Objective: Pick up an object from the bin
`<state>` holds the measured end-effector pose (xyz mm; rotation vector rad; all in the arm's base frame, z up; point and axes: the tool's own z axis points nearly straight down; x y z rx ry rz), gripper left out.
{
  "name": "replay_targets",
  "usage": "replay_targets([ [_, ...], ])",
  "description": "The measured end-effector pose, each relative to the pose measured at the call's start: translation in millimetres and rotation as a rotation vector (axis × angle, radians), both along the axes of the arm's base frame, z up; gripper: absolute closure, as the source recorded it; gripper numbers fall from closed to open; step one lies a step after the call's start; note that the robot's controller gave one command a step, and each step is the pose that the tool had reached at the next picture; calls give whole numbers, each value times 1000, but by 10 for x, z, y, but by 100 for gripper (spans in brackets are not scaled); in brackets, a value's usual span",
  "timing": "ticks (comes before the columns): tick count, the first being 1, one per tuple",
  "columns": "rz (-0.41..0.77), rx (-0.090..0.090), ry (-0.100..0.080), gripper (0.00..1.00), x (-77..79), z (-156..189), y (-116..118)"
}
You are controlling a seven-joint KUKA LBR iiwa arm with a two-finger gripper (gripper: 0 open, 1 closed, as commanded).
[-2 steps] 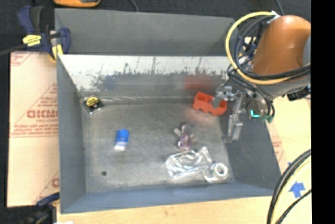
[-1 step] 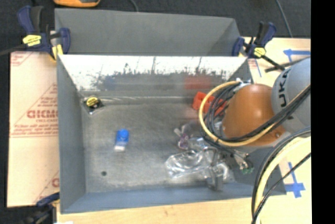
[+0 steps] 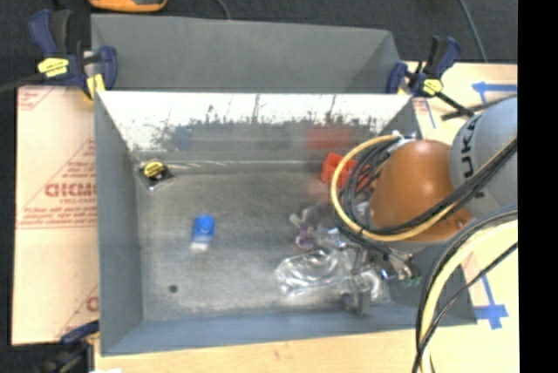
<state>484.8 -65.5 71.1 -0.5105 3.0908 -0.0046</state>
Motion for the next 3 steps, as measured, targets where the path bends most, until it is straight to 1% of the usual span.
replay_targets([
  [1, 5, 4, -4, 100, 18, 27, 33],
  [2, -59, 3, 3, 100, -99, 786, 280],
  [3, -90, 0, -1, 100, 122, 1604, 190],
])
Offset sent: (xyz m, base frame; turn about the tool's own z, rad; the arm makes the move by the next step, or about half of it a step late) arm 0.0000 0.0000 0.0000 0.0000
